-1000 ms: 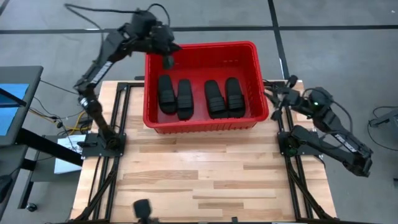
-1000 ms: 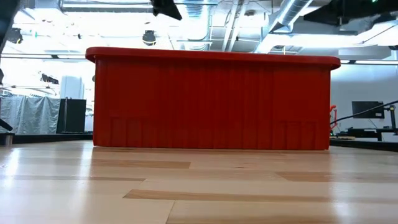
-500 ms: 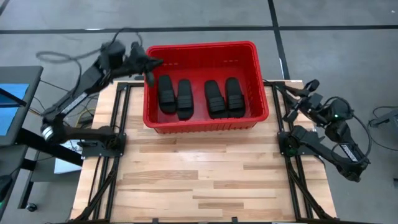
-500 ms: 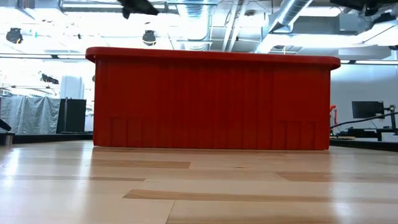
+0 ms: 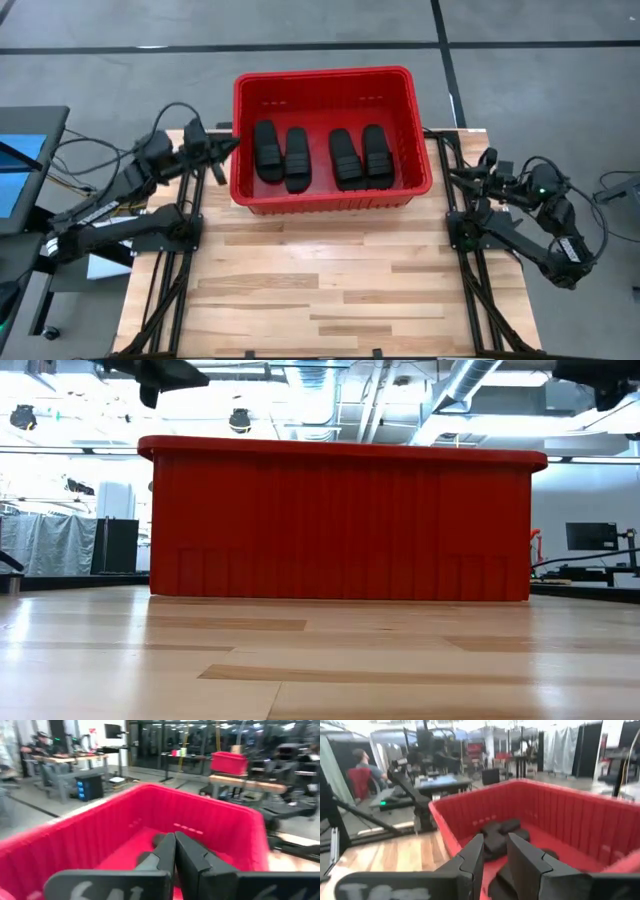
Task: Pick and place slides into bin
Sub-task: Return to Home Position
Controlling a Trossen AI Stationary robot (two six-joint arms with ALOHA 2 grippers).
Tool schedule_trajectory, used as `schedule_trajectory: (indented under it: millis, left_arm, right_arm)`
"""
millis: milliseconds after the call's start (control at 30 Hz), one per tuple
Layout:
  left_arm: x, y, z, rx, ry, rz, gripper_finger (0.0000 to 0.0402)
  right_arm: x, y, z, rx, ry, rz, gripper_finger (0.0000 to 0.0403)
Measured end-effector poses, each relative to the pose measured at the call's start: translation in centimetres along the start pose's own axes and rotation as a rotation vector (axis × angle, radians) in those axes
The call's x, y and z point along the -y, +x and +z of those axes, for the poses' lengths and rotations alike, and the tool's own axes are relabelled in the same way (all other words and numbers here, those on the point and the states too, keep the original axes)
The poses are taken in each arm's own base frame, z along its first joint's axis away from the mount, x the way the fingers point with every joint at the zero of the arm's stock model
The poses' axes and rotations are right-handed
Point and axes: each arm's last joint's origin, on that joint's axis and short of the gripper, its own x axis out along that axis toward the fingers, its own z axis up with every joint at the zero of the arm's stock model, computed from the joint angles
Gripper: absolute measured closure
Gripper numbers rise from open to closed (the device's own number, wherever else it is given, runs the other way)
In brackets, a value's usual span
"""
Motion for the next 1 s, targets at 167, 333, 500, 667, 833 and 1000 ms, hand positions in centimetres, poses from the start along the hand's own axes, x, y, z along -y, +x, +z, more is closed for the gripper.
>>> schedule_trajectory:
  millis: [167,333,500,667,833,1000]
  left_arm:
    - [0.8,-1.1,-2.1,-0.015,-0.060,-0.054,0.0401]
    - [1.3,-1.9,-4.5,-0.078,-0.128,-0.096,0.0401]
    - [1.6,-2.8,-7.0,-0.109,-0.173,-0.131,0.0401]
    - [1.6,-4.2,-9.1,-0.130,-0.193,-0.147,0.0401]
    - [1.4,-6.3,-10.1,-0.092,-0.209,-0.170,0.0401]
    - [1.4,-7.4,-9.6,-0.023,-0.195,-0.220,0.0401]
  right_arm:
    - [-0.1,-1.1,0.5,-0.025,-0.032,-0.063,0.0326]
    - [0.0,-1.4,0.8,-0.016,-0.053,-0.121,0.0326]
    - [0.1,-1.3,0.3,-0.055,0.001,-0.125,0.0326]
    - [0.1,-1.3,0.2,-0.061,0.054,-0.125,0.0326]
    - [0.1,-1.3,0.3,-0.056,0.068,-0.122,0.0326]
    - [0.0,-1.3,0.3,-0.057,0.069,-0.095,0.0326]
